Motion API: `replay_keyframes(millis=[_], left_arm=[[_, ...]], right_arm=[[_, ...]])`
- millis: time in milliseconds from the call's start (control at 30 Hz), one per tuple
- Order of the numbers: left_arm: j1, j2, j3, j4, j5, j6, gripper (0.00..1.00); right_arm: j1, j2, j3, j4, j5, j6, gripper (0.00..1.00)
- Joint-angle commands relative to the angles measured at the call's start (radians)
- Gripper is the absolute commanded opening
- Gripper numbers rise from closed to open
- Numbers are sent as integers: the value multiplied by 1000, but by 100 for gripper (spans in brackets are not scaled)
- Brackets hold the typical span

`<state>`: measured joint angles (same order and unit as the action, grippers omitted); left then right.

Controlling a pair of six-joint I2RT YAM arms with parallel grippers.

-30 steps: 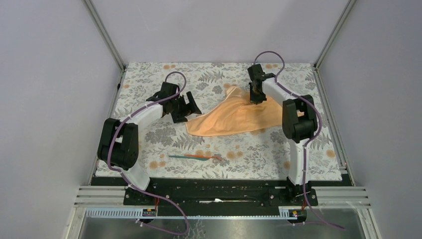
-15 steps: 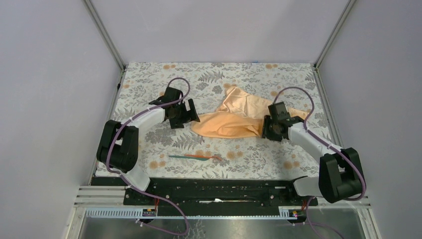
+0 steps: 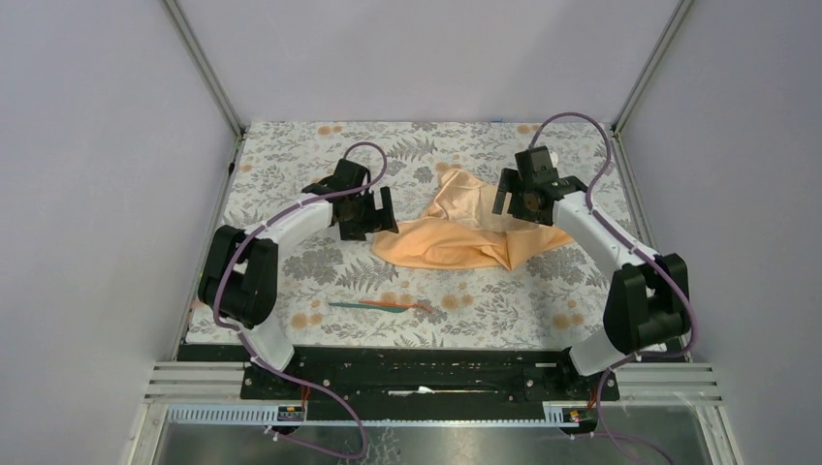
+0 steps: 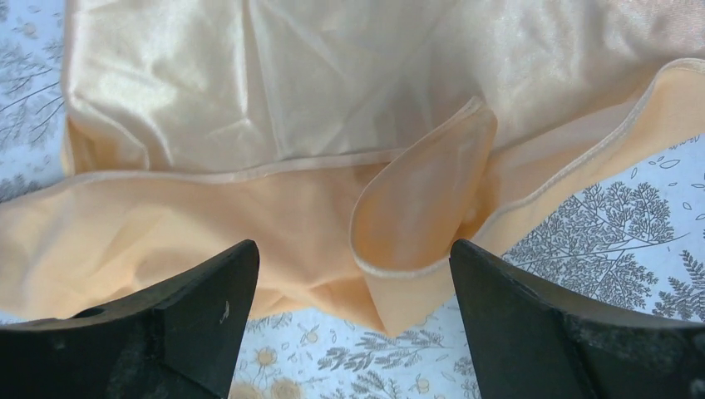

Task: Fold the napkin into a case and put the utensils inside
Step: Pick up the crumpled napkin from the center of the board.

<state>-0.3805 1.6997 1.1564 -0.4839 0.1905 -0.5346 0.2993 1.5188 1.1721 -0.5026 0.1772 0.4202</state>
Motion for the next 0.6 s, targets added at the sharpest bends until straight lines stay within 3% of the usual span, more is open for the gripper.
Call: replay_keyframes(millis=[0, 133, 333, 467, 567], left_arm=[[-18, 15, 65, -35, -25, 42, 99], [-24, -8, 66, -34, -23, 45, 99], [-26, -63, 31, -28, -32, 53, 99], [-26, -97, 14, -23, -23, 46, 99], [-26, -112, 17, -20, -14, 45, 99]], right_arm=[[1, 95, 57, -43, 79, 1, 88], [2, 156, 44, -58, 33, -11, 83], [3, 4, -174, -39, -268, 20, 55], [3, -214, -423, -52, -382, 124, 56], [3, -344, -510, -98, -394, 168, 68]])
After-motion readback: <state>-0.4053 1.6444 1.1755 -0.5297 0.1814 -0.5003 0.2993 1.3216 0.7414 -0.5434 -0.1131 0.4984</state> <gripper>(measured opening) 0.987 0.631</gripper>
